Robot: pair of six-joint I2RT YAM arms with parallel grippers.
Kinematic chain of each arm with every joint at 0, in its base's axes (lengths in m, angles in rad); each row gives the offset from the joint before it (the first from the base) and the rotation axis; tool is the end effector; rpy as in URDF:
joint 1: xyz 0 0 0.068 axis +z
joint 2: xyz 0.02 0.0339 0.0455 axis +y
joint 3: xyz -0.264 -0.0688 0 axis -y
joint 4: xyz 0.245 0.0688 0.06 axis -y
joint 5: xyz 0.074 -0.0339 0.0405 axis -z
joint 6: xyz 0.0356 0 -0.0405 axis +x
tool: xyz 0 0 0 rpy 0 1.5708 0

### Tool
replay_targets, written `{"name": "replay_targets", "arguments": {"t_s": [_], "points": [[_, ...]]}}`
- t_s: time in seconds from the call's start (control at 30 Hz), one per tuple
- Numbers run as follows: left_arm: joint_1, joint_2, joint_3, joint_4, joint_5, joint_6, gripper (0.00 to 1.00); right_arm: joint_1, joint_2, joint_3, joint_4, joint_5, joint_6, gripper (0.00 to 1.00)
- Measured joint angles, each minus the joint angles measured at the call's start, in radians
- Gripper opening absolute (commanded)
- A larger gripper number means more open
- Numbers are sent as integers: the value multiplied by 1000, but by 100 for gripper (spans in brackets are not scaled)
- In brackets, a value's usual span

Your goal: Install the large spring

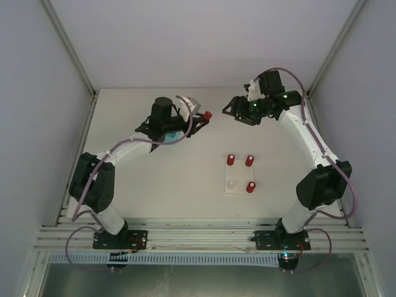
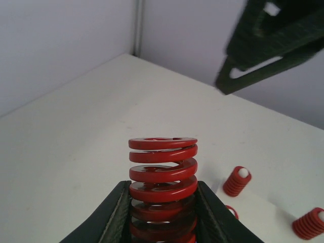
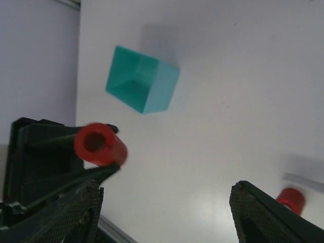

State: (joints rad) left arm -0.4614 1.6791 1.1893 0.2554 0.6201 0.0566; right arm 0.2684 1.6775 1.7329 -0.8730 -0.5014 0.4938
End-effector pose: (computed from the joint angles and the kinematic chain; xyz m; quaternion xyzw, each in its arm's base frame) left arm 0.3428 -0.1935 0.2897 0.3742 0.6742 -0.3532 0.5298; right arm 0.3439 0.1123 0.3727 0.0107 0.9054 0.3467 0.2449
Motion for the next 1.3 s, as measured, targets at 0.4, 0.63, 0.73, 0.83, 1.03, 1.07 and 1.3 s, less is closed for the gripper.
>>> {"name": "replay_targets", "arguments": {"t_s": [0.4, 0.63, 0.73, 0.83, 1.03, 1.07, 1.3], "points": [[-53, -1, 0, 15, 89, 96, 7, 72, 77, 56, 5, -143, -23, 70], [-53, -1, 0, 15, 99, 110, 7, 98, 110, 69, -2, -174, -34, 60], [-53, -1, 0, 15, 99, 116, 7, 103, 111, 69, -10, -188, -42, 46], [-53, -1, 0, 15, 100, 122, 7, 104, 111, 69, -14, -190, -52, 29], [-51, -1, 2, 17, 100, 128, 20, 101, 111, 67, -14, -188, -59, 3], [-51, -1, 2, 16, 98, 128, 24, 101, 111, 64, -11, -188, -59, 2], [-51, -1, 2, 10, 89, 132, 46, 102, 89, 23, 27, -185, -56, 0]]}}
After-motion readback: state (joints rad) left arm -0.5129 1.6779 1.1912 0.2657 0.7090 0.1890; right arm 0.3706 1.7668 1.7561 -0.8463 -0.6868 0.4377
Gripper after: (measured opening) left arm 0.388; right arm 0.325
